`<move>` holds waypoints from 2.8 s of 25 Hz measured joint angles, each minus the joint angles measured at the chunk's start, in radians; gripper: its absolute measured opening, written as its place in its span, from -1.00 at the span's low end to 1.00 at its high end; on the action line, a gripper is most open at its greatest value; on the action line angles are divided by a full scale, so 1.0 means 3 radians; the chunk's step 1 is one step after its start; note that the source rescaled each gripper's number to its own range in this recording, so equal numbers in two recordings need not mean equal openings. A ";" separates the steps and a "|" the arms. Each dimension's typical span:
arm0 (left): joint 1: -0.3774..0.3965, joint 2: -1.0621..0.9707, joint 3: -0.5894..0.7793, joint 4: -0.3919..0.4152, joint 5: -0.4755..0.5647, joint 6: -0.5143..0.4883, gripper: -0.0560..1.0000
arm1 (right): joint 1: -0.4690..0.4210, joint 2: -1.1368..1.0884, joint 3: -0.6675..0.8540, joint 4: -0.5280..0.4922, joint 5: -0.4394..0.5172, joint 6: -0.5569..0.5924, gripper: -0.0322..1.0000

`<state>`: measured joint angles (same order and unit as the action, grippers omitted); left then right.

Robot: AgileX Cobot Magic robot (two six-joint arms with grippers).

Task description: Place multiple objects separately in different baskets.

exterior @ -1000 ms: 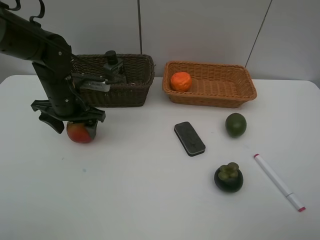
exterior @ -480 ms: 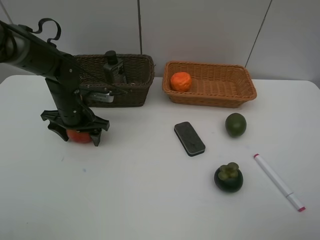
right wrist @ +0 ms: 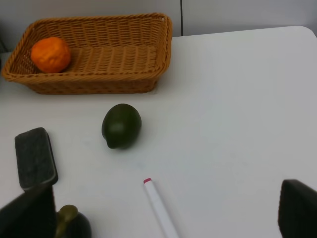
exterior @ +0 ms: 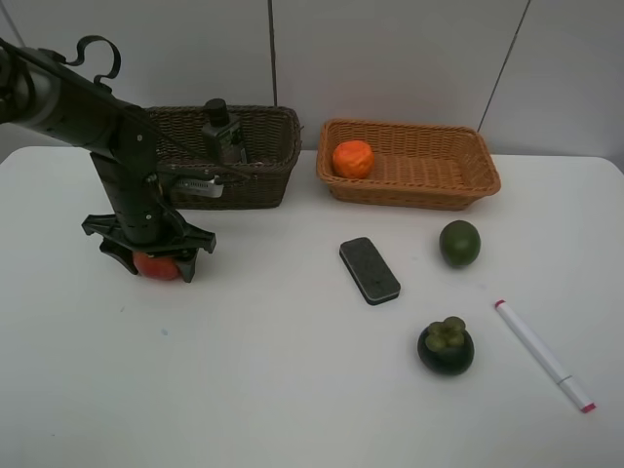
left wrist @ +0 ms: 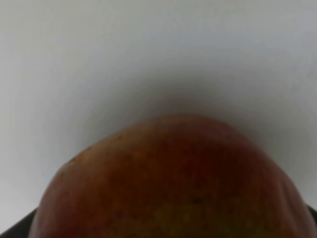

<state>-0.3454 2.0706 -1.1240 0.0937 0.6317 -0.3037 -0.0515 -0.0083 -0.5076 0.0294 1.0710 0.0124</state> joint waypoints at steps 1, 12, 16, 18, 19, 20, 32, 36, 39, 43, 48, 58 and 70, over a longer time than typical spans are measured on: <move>0.0000 0.0000 -0.0003 0.0000 0.0028 0.0000 0.55 | 0.0000 0.0000 0.0000 0.0000 0.0000 0.0000 0.99; -0.0120 -0.0377 -0.0787 -0.0517 0.0656 0.0430 0.55 | 0.0000 0.0000 0.0000 0.0000 0.0000 0.0000 0.99; -0.0354 -0.0316 -0.1516 -0.0720 0.0713 0.0645 0.55 | 0.0000 0.0000 0.0000 0.0000 0.0000 0.0000 0.99; -0.0481 -0.0204 -0.1927 -0.0764 0.0707 0.0678 0.55 | 0.0000 0.0000 0.0000 0.0000 0.0000 0.0000 0.99; -0.0533 -0.0121 -0.2117 -0.0778 0.0681 0.0678 0.55 | 0.0000 0.0000 0.0000 0.0003 0.0000 0.0000 0.99; -0.0597 -0.0022 -0.2266 -0.0793 0.0645 0.0678 0.55 | 0.0000 0.0000 0.0000 0.0003 0.0000 0.0000 0.99; -0.0990 0.1258 -0.3334 -0.0836 -0.0961 0.0691 0.55 | 0.0000 0.0000 0.0000 0.0003 0.0000 0.0000 0.99; -0.0987 0.1498 -0.3339 -0.0836 -0.1229 0.0702 0.70 | 0.0000 0.0000 0.0000 0.0003 0.0000 0.0000 0.99; -0.0987 0.1549 -0.3339 -0.0838 -0.1245 0.0702 0.79 | 0.0000 0.0000 0.0000 0.0001 0.0000 0.0000 0.99; -0.0987 0.1549 -0.3353 -0.0841 -0.1306 0.0702 0.80 | 0.0000 0.0000 0.0000 0.0001 0.0000 0.0000 0.99; -0.0987 0.1450 -0.3375 -0.0844 -0.0989 0.0702 0.80 | 0.0000 0.0000 0.0000 0.0001 0.0000 0.0000 0.99; -0.0908 0.0818 -0.4058 -0.0786 0.1639 0.0333 0.80 | 0.0000 0.0000 0.0000 0.0001 0.0000 0.0000 0.99; -0.0403 0.0353 -0.3696 -0.0206 0.1900 0.0306 0.80 | 0.0000 0.0000 0.0000 0.0004 0.0000 0.0000 0.99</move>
<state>-0.4663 2.1766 -2.2328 0.0319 1.2016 -0.2120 -0.0515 -0.0083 -0.5076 0.0306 1.0710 0.0124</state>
